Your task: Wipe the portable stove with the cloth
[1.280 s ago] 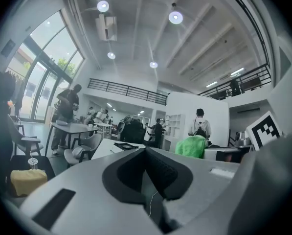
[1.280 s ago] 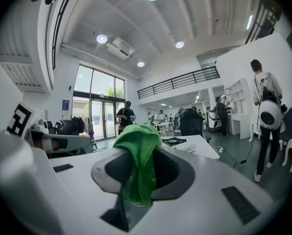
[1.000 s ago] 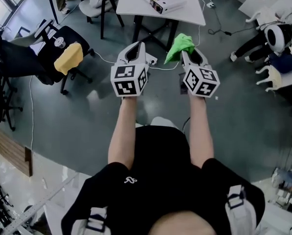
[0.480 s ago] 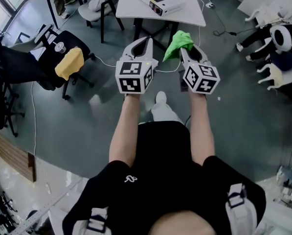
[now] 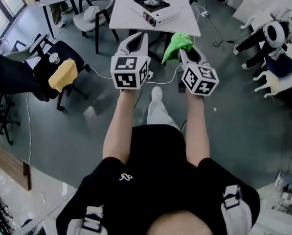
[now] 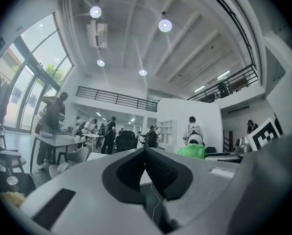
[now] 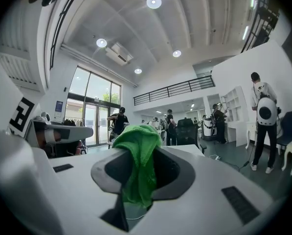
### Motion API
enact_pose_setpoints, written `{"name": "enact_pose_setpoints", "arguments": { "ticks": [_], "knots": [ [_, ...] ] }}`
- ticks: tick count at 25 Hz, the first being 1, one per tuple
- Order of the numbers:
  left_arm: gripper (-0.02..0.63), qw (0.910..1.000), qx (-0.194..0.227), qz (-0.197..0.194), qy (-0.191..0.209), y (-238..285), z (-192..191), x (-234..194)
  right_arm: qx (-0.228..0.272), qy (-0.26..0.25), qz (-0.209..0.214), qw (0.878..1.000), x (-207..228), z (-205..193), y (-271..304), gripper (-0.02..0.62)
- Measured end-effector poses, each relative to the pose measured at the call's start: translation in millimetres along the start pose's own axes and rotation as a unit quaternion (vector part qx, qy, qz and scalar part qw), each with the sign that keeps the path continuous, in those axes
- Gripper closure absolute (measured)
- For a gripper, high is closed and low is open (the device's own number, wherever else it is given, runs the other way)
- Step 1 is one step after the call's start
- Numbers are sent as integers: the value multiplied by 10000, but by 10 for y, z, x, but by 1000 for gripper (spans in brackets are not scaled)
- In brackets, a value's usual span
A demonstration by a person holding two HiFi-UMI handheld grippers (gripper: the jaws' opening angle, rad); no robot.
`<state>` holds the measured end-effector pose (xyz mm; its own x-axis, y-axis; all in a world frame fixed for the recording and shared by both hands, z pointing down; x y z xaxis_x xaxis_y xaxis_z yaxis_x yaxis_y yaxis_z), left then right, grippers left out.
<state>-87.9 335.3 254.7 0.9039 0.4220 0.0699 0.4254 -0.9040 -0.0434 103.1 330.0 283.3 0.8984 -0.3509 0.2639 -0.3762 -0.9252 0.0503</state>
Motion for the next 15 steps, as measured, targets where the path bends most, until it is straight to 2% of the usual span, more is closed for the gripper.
{"name": "enact_pose_setpoints", "arguments": {
  "ticks": [2,4,6,12,15],
  "knots": [
    [606,9996,-79,-67,244,186,39,21,28,41,57,10000,55,2,162,502],
    [606,9980,57,-208,597,361,178,59,72,50,167,9998,106,20,334,502],
    [606,9967,188,-200,767,548,276,24,65,69,246,9997,208,64,527,502],
    [606,9993,93,107,358,1160,77,-216,-68,120,246,9996,670,173,973,502],
    [607,9996,-99,218,166,1483,-177,-314,-167,153,139,9996,957,134,1154,502]
  ]
}}
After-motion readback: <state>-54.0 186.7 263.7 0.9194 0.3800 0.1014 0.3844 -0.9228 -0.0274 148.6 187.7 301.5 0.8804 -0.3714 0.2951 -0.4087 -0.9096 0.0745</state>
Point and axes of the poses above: the fingertips, and each gripper's own axes: y forward along the fingers, x to its right, z out of its top, the point moved 5 cm from there along -y, backward along the fingers, and after that the axes turned 11 degrees about y, right-handed, at the moved point
